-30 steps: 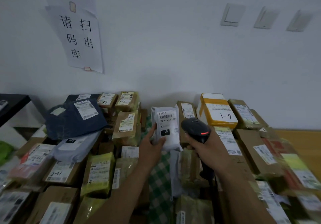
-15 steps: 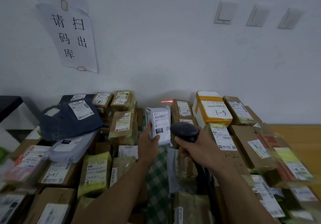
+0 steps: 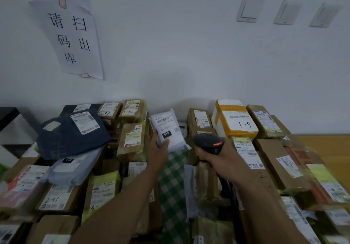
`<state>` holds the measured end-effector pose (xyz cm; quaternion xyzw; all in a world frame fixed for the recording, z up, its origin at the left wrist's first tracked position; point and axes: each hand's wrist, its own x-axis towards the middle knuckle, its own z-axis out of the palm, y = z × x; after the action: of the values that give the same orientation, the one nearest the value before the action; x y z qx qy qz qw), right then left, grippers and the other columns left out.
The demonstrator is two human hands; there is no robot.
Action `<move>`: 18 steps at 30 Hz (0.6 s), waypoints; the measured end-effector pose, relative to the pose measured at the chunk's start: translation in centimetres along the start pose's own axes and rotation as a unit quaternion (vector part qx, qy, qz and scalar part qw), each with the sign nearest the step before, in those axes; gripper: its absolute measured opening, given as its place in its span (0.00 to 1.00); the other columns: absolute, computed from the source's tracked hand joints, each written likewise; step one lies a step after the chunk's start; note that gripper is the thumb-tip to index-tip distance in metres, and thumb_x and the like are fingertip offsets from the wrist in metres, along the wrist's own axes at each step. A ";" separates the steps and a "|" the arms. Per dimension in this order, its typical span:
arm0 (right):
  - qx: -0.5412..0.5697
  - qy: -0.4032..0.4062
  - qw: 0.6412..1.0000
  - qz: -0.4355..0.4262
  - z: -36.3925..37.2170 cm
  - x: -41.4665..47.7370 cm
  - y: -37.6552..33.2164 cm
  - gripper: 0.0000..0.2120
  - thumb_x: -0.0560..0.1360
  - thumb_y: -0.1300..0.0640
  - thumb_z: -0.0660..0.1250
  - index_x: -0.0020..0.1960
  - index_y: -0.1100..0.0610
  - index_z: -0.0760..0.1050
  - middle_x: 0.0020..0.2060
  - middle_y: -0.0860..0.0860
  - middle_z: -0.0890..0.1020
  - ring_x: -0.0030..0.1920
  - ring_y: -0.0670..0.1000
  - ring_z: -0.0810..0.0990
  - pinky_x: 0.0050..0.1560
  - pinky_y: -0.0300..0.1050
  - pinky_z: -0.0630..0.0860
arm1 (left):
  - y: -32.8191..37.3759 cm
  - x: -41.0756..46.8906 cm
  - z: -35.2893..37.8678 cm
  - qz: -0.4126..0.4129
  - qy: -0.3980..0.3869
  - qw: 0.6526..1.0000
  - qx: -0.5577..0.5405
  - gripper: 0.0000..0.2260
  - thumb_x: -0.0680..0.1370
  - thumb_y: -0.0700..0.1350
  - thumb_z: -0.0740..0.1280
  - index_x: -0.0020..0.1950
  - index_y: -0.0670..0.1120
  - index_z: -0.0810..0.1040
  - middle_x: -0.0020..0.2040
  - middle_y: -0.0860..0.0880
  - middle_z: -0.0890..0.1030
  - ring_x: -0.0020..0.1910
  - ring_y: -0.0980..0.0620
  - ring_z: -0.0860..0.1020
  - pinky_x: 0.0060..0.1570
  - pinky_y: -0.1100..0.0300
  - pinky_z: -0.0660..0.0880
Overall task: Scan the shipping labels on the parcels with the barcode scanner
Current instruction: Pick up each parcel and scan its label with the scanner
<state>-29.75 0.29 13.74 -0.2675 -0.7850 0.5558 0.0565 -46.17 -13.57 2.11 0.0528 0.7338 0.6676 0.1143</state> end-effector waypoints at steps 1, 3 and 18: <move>-0.010 0.008 1.000 0.002 -0.2 1.0 0.3 0.27 0.76 0.48 0.77 0.70 0.51 0.71 0.51 0.52 0.86 0.40 0.47 0.87 0.34 0.34 0.78 | 0.2 1.6 -0.1 -0.007 -0.007 1.000 0.001 0.24 0.83 0.43 0.68 0.79 0.50 0.68 0.72 0.46 0.77 0.68 0.45 0.78 0.51 0.60 0.83; -0.028 0.016 0.999 0.013 0.0 3.6 1.2 0.28 0.75 0.48 0.77 0.70 0.52 0.71 0.53 0.51 0.84 0.45 0.48 0.86 0.38 0.37 0.80 | 0.8 4.2 -0.1 -0.017 -0.028 0.999 0.022 0.25 0.83 0.44 0.68 0.80 0.54 0.67 0.73 0.48 0.76 0.69 0.45 0.77 0.60 0.49 0.81; -0.066 0.009 0.983 0.174 2.6 15.5 9.8 0.39 0.64 0.35 0.77 0.71 0.44 0.69 0.60 0.45 0.81 0.59 0.51 0.81 0.54 0.57 0.85 | -7.6 19.8 8.8 -0.098 -0.108 0.985 0.091 0.23 0.84 0.38 0.63 0.80 0.47 0.66 0.76 0.44 0.73 0.74 0.42 0.72 0.69 0.46 0.72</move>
<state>-40.43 7.88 0.68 -0.4078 -0.7609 0.5020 -0.0521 -62.72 -1.30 -8.07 0.0632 0.7762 0.5743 0.2526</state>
